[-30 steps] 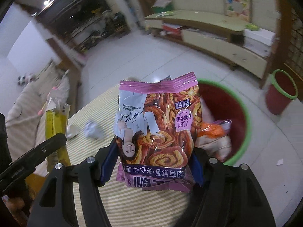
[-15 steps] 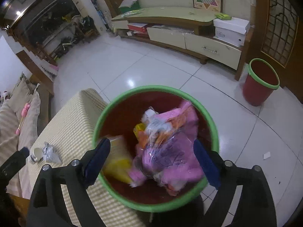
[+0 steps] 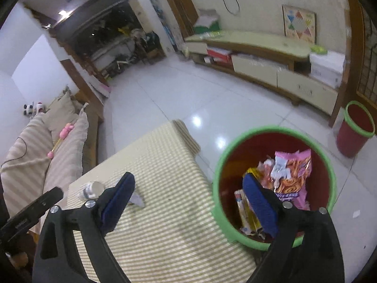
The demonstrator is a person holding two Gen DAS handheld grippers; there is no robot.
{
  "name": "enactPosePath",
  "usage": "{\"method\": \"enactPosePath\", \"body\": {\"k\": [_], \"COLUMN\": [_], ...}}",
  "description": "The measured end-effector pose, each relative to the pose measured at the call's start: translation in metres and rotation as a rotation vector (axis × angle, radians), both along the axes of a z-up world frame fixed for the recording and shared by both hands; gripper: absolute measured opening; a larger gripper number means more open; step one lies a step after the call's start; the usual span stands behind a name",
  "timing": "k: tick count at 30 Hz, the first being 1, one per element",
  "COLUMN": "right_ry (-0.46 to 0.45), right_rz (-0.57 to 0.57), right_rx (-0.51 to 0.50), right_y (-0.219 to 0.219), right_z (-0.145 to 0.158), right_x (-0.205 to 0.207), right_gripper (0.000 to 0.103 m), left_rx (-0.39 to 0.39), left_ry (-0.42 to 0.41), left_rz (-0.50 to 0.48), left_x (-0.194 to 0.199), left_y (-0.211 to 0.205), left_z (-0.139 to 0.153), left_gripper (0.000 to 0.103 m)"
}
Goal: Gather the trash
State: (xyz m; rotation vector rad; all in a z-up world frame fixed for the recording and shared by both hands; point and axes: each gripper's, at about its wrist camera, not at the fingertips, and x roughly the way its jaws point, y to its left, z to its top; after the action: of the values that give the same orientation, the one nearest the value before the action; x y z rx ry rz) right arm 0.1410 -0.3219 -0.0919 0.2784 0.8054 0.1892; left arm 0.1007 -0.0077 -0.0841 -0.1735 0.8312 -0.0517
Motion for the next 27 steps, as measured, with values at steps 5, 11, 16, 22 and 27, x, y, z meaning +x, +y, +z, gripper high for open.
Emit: {"method": "enactPosePath", "body": {"k": [5, 11, 16, 22, 27], "right_ry": [-0.113, -0.318, -0.411, -0.421, -0.414], "right_rz": [-0.030, -0.071, -0.131, -0.159, -0.169], "right_rx": [-0.112, -0.196, -0.240, -0.234, -0.226], "right_y": [-0.005, -0.009, -0.012, -0.016, -0.017], "right_z": [0.039, 0.071, 0.079, 0.083, 0.086], "right_x": [-0.029, -0.058, -0.072, -0.078, -0.084], "right_gripper": [0.096, 0.096, 0.096, 0.096, 0.096], "left_rx": [-0.050, -0.044, -0.020, 0.054, 0.029], "left_ry": [-0.090, -0.198, -0.304, -0.457, -0.442], "left_rz": [-0.051, -0.093, -0.103, -0.079, -0.091], "left_x": [-0.004, -0.008, -0.019, -0.040, -0.044], "left_y": [-0.025, -0.052, -0.067, -0.079, -0.081], "left_z": [0.032, 0.069, 0.095, 0.122, 0.132], "left_gripper": [0.097, 0.097, 0.097, 0.098, 0.098]}}
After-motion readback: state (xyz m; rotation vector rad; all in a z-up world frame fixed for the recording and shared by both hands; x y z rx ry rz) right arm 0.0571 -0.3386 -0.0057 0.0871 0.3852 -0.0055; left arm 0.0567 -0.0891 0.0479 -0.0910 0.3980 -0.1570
